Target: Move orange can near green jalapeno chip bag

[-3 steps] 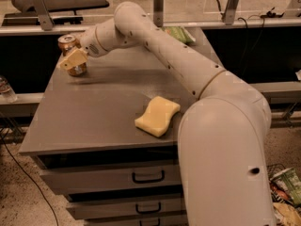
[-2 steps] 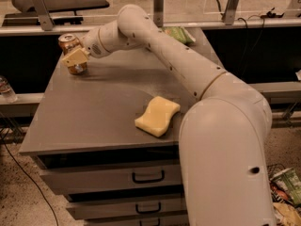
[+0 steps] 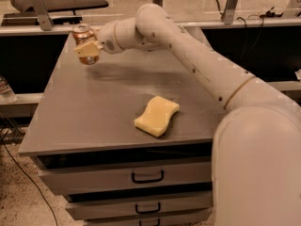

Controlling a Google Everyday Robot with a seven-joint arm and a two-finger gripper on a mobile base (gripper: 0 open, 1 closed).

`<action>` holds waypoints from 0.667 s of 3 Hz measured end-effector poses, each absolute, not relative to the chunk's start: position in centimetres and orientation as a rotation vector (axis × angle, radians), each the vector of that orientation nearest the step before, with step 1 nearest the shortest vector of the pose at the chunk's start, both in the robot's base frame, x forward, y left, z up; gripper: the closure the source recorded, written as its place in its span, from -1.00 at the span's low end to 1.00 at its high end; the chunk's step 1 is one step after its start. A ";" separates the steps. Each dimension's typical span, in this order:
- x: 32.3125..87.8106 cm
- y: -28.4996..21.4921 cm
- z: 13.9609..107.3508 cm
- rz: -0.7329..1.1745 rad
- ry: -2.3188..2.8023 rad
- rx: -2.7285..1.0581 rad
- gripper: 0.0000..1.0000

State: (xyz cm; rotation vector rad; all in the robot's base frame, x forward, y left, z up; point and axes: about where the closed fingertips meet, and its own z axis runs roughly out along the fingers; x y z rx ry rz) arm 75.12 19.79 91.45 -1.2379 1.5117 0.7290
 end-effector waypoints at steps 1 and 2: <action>75.4 19.0 91.5 0.723 1.514 -1.223 1.00; 75.3 19.1 91.5 0.725 1.514 -1.225 1.00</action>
Offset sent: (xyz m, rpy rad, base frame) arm 0.0029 -0.0105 0.0012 0.0075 -0.0030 -0.0173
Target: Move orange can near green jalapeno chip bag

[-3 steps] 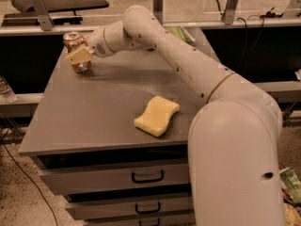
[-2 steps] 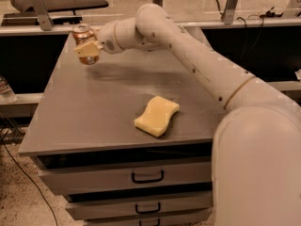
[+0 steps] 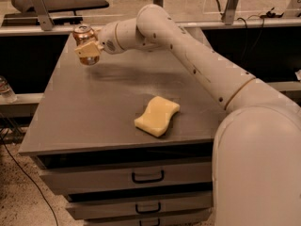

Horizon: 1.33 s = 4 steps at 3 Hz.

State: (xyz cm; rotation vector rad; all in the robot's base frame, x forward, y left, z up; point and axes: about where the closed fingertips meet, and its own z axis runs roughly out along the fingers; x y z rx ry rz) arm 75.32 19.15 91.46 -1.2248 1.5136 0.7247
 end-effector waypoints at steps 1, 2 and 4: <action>75.5 18.7 91.8 0.697 1.519 -1.204 1.00; 75.6 14.6 93.7 0.550 1.549 -1.099 1.00; 74.8 0.5 96.9 0.181 1.604 -0.814 1.00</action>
Offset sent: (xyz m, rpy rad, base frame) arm 0.0139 -0.1297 0.0631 0.0075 -0.2025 -0.4906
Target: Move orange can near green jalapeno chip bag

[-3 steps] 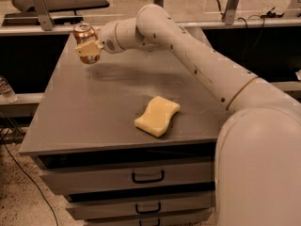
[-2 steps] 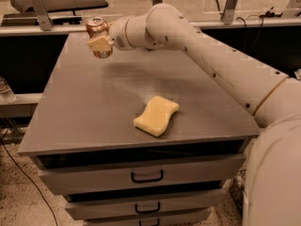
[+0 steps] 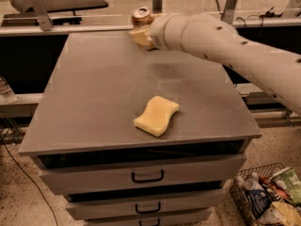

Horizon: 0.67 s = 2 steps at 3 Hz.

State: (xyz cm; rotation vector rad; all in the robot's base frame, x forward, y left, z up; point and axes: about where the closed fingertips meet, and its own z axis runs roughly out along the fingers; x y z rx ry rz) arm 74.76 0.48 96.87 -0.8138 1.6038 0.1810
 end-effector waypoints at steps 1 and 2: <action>75.5 -2.5 97.9 0.124 1.576 -0.729 1.00; 75.5 -2.1 98.0 0.128 1.572 -0.732 1.00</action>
Offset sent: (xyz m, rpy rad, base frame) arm 0.0068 -0.0320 0.0078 0.0233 -0.0467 -0.0805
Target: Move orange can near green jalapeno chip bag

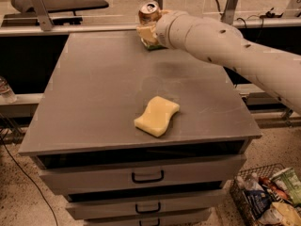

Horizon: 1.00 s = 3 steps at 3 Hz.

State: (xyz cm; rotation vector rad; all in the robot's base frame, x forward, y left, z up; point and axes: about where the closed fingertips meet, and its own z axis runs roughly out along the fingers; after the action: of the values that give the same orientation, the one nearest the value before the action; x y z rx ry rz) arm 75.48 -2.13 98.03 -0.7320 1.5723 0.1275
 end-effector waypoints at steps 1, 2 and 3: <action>76.8 -5.7 99.4 0.050 1.564 -0.699 1.00; 78.8 -11.7 101.9 -0.055 1.558 -0.628 1.00; 81.3 -17.3 102.2 -0.124 1.603 -0.561 1.00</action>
Offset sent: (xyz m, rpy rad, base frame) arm 0.0646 -0.1891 0.0791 -0.0712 -0.1365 -0.3355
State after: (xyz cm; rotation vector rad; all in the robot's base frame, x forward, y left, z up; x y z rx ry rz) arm 81.34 -17.32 102.18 -0.5610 1.6034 -0.1236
